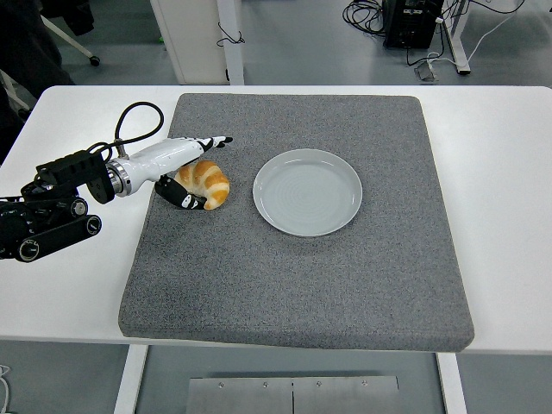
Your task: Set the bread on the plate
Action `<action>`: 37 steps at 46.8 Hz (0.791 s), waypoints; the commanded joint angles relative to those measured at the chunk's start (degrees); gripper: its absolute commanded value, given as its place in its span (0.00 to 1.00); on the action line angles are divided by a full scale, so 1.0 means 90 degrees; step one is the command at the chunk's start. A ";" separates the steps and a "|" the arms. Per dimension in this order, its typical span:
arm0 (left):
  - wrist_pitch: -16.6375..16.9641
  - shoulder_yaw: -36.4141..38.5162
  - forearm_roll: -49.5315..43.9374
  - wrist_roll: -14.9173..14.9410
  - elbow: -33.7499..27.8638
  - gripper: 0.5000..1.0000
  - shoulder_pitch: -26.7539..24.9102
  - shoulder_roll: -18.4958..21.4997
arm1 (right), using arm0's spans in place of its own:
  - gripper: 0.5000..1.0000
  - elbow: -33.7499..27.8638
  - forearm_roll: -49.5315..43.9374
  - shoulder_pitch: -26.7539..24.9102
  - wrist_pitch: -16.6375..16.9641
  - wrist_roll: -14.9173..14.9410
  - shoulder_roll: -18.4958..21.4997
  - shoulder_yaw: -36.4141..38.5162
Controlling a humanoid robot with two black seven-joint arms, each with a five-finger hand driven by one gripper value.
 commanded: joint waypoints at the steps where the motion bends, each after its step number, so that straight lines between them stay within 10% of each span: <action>1: -0.0001 0.0004 0.0010 0.0001 0.0007 0.76 0.0016 -0.0010 | 1.00 -0.0007 0.0000 0.0000 -0.0002 0.0000 0.0000 0.0000; 37: -0.0001 -0.0045 -0.0058 0.0011 0.0086 0.46 0.0045 -0.0069 | 1.00 -0.0007 0.0000 0.0000 -0.0002 0.0000 0.0000 0.0000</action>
